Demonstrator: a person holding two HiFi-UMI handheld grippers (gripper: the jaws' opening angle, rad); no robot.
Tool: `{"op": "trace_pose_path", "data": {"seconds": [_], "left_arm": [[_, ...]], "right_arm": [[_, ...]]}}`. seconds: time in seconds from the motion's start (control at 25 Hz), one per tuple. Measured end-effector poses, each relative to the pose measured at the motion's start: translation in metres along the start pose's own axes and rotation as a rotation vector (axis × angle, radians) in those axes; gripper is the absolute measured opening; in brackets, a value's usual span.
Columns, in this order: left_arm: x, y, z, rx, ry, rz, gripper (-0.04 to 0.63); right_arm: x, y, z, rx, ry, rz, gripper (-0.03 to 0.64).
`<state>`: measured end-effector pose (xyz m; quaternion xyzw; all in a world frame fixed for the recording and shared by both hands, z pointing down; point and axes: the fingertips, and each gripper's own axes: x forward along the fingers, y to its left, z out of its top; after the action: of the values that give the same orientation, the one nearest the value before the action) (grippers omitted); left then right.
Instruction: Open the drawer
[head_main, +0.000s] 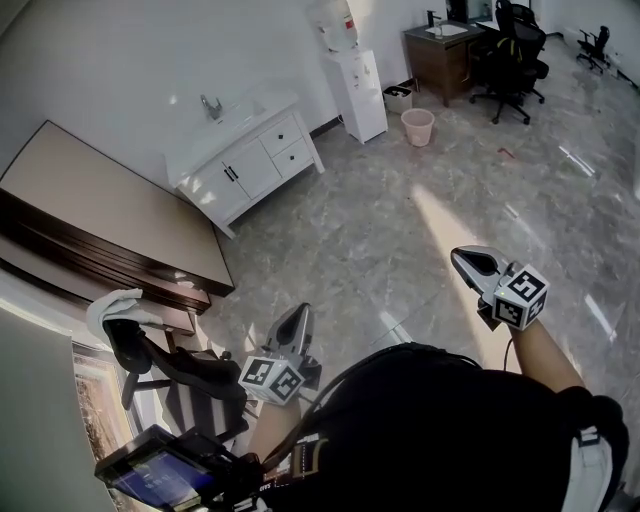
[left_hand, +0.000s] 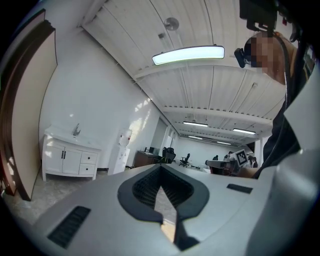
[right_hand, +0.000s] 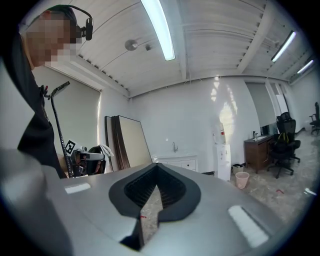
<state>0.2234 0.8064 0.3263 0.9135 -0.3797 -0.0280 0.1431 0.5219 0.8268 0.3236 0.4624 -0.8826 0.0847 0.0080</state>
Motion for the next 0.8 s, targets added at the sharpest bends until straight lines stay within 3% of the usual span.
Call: {"op": "trace_pose_path", "data": {"seconds": [0.32,0.6,0.8], "left_arm": [[0.026,0.068,0.005,-0.027,-0.029,-0.019,-0.009],[0.021,0.174,0.045,-0.019,-0.033,-0.015,-0.009],[0.005,0.253,0.071,-0.021,-0.053,0.016,-0.009]], "right_arm": [[0.077,-0.007,0.002,-0.02,0.031,0.011,-0.006],[0.193,0.013,0.019,-0.011,0.021,0.008,-0.006],[0.285,0.041,0.027,-0.018,0.022,0.054,-0.006]]}}
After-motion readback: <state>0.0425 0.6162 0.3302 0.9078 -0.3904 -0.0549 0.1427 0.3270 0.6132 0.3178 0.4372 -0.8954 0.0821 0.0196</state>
